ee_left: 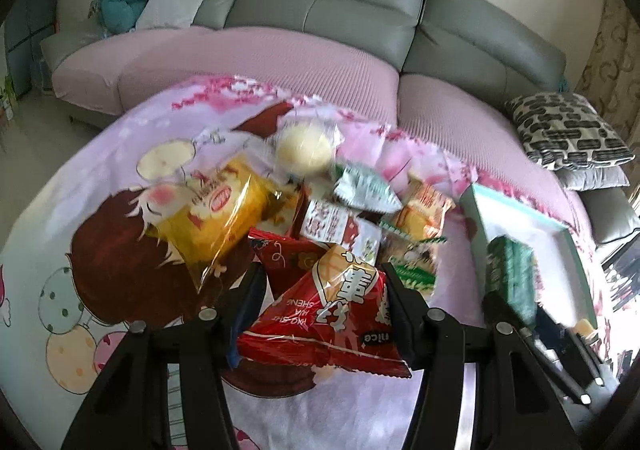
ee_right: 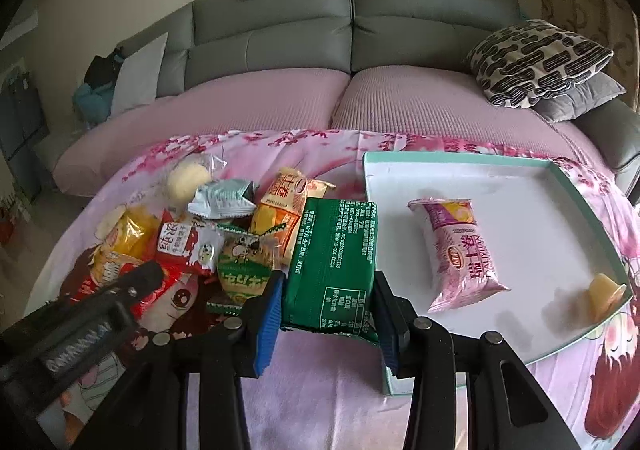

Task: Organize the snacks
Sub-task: 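Carry both packets over the tray and release them inside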

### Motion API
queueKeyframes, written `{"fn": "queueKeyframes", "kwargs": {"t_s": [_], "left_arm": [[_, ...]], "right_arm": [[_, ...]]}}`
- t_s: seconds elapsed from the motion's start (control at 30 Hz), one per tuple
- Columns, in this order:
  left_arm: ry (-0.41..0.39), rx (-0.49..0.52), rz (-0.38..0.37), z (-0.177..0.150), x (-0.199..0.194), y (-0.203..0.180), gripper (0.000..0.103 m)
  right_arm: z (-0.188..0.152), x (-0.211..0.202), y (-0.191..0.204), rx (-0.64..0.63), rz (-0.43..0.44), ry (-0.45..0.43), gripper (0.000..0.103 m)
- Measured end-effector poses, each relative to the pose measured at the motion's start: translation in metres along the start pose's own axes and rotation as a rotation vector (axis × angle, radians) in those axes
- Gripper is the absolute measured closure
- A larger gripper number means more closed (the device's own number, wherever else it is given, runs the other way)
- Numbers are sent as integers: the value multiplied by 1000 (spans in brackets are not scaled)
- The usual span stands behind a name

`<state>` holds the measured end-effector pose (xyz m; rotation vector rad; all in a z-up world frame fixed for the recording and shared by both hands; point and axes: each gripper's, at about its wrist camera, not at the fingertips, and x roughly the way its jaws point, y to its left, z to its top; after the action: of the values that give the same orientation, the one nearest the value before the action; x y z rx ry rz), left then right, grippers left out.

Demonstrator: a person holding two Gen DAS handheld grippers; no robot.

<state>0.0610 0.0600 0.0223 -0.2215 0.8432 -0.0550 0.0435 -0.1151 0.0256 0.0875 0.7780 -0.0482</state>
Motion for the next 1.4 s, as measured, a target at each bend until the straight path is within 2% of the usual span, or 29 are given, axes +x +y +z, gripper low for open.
{"fn": "queueKeyframes", "kwargs": {"t_s": [0.13, 0.33, 0.67, 1.03, 1.17, 1.4], "left_arm": [[-28, 23, -20, 2, -7, -11, 44], [-57, 80, -72, 1, -12, -41, 44], [-61, 244, -168, -11, -12, -112, 44], [7, 422, -248, -43, 6, -196, 44], [58, 459, -264, -56, 18, -213, 44], [100, 484, -261, -65, 33, -224, 44]], "right_arm": [[-1, 3, -4, 6, 7, 19, 58], [2, -8, -25, 49, -6, -14, 58], [4, -28, -115, 221, -137, -45, 58], [-8, -42, -197, 357, -247, -46, 58], [-10, -41, -210, 376, -258, -41, 58], [-12, -36, -214, 381, -240, -38, 58]]}}
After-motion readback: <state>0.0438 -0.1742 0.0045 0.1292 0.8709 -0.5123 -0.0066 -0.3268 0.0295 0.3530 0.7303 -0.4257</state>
